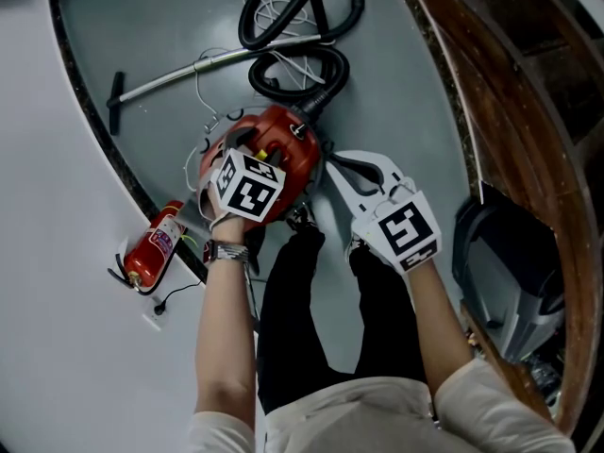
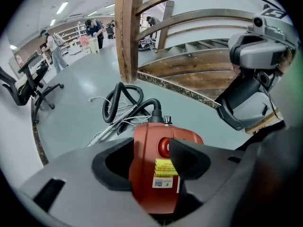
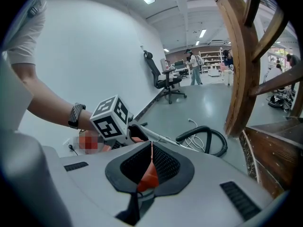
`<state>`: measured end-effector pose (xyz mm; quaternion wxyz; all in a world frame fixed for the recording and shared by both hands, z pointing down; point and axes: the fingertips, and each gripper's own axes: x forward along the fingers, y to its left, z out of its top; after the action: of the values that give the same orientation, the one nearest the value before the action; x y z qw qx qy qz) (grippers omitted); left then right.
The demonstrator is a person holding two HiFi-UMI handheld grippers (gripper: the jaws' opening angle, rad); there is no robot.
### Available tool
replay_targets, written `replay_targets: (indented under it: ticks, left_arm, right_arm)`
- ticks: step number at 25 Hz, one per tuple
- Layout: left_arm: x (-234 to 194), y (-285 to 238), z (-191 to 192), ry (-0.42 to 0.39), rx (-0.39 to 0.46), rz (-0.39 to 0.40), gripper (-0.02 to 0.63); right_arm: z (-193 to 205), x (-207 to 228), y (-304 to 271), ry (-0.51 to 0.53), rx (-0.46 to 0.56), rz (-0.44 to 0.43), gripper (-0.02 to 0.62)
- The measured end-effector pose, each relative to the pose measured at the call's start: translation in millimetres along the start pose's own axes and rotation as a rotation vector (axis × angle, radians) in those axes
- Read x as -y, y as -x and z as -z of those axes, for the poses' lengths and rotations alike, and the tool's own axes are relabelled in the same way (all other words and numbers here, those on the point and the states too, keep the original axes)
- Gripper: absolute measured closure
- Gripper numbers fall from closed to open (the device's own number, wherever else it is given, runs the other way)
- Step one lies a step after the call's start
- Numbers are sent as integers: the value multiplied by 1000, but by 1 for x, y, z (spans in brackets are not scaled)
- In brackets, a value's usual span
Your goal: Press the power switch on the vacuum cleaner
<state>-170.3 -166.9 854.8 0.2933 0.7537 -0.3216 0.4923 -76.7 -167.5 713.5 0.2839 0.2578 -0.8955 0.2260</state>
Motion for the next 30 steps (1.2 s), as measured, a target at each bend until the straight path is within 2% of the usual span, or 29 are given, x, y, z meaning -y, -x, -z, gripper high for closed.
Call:
replay_targets:
  ticks: [11,30]
  left_arm:
    - [-3,-2,2,14,-12,-16,368]
    - [-3,-1,1,-19,-3,-37,388]
  right_arm:
    - [0,1,2,-7,4,3,565]
    - [-1,11,5,0,10,9,565]
